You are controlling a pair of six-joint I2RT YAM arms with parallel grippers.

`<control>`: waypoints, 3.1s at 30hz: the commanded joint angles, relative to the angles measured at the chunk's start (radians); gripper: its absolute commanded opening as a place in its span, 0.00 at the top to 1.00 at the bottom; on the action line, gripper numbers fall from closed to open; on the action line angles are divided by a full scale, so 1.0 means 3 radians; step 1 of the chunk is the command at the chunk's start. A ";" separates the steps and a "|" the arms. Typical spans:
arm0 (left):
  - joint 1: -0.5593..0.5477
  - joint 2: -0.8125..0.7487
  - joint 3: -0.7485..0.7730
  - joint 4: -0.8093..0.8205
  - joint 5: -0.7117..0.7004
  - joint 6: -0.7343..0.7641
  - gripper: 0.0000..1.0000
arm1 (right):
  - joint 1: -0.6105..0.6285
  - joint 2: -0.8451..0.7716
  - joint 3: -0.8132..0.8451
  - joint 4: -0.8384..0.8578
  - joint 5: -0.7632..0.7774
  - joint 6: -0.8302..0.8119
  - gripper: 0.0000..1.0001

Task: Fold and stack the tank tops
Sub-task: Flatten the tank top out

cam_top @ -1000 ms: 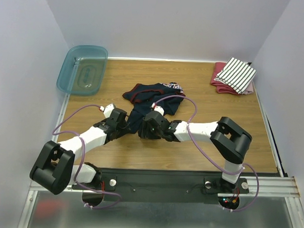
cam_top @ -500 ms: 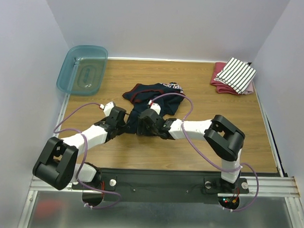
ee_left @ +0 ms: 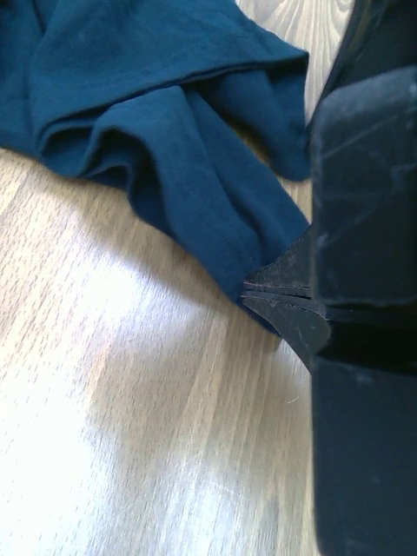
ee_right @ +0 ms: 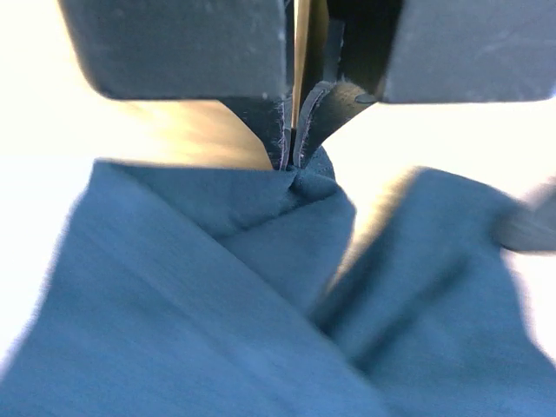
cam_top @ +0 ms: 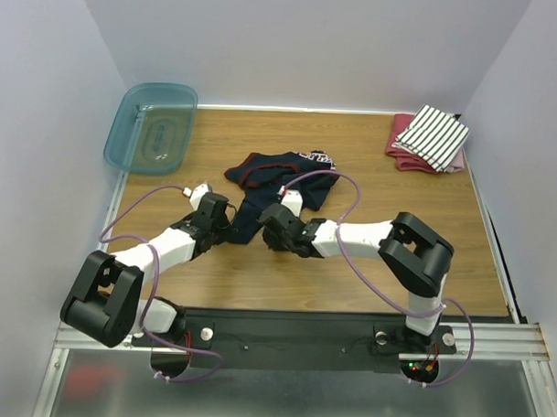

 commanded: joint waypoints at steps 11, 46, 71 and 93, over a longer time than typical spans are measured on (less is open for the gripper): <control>0.0099 -0.0217 0.0022 0.0106 0.0785 0.0462 0.64 | -0.0094 -0.0865 -0.0599 -0.1381 0.0826 -0.0125 0.99; -0.0499 -0.0054 -0.0485 0.0842 0.0969 0.0043 0.63 | -0.0391 -0.1111 -0.0650 -0.1411 0.0842 -0.0278 0.99; 0.0707 -0.0370 0.3886 -0.0907 -0.0519 0.1265 1.00 | -0.1648 -0.1761 0.1926 -0.1018 0.1992 -0.2440 1.00; 0.0707 -0.0509 0.4368 -0.0514 -0.0207 0.1106 1.00 | -0.1649 -0.2145 0.2786 -0.0455 0.1123 -0.3014 1.00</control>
